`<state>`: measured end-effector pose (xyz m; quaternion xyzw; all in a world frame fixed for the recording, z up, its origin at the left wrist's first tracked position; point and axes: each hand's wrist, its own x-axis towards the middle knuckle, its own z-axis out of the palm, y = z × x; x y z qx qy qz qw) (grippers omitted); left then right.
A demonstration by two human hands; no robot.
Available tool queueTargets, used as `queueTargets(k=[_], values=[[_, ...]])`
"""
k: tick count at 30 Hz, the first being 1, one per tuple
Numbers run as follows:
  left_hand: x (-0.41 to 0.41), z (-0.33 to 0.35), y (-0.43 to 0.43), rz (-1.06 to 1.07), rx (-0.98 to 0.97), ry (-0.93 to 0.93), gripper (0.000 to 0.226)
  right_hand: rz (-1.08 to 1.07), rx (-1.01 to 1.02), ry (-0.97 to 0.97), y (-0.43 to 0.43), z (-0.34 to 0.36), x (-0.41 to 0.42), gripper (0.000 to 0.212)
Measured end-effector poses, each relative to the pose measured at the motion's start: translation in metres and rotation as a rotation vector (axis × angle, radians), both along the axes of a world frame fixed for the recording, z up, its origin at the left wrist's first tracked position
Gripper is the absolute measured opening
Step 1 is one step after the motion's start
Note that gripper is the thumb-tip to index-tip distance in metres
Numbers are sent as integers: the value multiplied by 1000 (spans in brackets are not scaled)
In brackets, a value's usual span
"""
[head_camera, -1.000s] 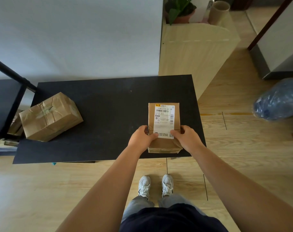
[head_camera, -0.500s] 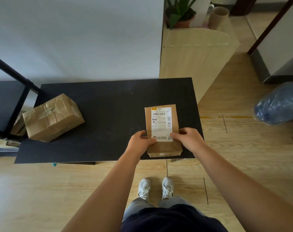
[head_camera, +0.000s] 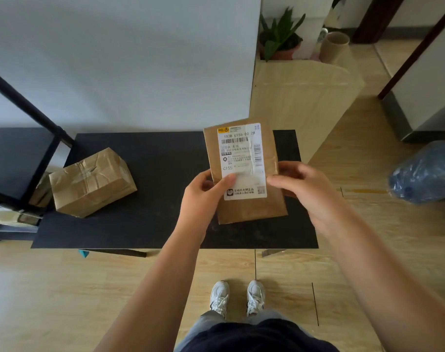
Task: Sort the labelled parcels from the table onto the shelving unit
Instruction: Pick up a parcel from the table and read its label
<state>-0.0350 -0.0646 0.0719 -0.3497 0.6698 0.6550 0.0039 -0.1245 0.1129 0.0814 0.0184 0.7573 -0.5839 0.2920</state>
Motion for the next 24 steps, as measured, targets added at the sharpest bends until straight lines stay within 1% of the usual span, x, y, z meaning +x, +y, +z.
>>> queueTargets(k=[2, 5, 10, 15, 22, 24], values=[[6, 12, 0, 3, -28, 58, 48, 0, -21, 29, 2, 11, 4, 45], [13, 28, -3, 11, -66, 126, 48, -8, -99, 38, 5, 26, 9, 39], [17, 48, -6, -18, -157, 193, 51, -13, -171, 61, 6, 41, 13, 36], [19, 54, -5, -23, -202, 199, 56, -13, -172, 102, 8, 49, 16, 38], [21, 57, -1, -5, -171, 195, 60, -21, -198, 57, 12, 51, 18, 30], [22, 57, 1, 11, -138, 182, 54, -21, -187, 42, 12, 50, 20, 27]])
